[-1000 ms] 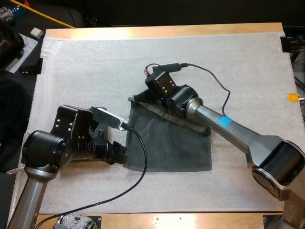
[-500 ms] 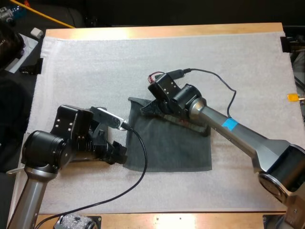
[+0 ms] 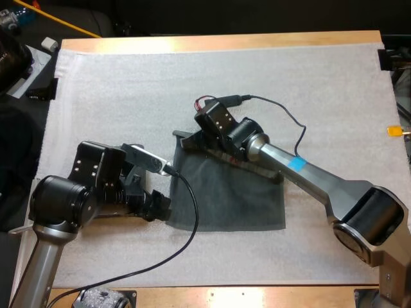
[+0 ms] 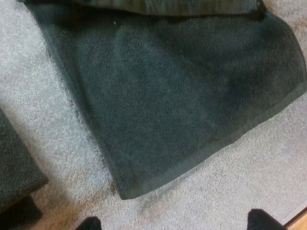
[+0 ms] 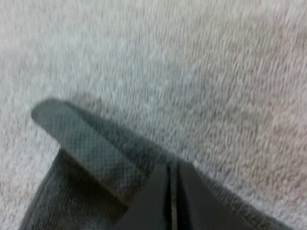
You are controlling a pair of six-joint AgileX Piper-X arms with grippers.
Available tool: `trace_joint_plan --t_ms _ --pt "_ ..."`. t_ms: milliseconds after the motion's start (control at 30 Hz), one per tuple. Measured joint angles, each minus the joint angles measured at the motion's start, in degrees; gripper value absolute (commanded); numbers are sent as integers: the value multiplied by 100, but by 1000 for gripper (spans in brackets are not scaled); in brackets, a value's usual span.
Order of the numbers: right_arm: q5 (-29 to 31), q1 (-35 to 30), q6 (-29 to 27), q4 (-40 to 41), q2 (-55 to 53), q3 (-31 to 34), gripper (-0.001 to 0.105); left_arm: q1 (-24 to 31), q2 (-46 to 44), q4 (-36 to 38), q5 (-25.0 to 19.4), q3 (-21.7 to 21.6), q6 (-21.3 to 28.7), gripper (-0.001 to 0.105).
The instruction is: Pick towel from pile, fold and stack
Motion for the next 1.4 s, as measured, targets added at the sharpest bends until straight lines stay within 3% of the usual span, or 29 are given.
trace_joint_plan --t_ms 300,400,533,700,933,1400 --pt "-4 -11 -251 571 -358 -2 0 0 0 2 0 0 0 58" --pt "-308 -11 -214 465 -266 -35 1 0 0 2 0 0 0 58" --pt "-852 20 -290 897 -204 -11 0 0 0 2 0 0 0 58" --pt "-1026 66 -388 1391 -204 -13 0 0 0 2 0 0 0 59" --pt "-336 98 -387 1793 -168 -13 1 0 0 2 0 0 0 58" --pt "96 67 122 1022 173 -4 0 0 0 2 0 0 0 58"
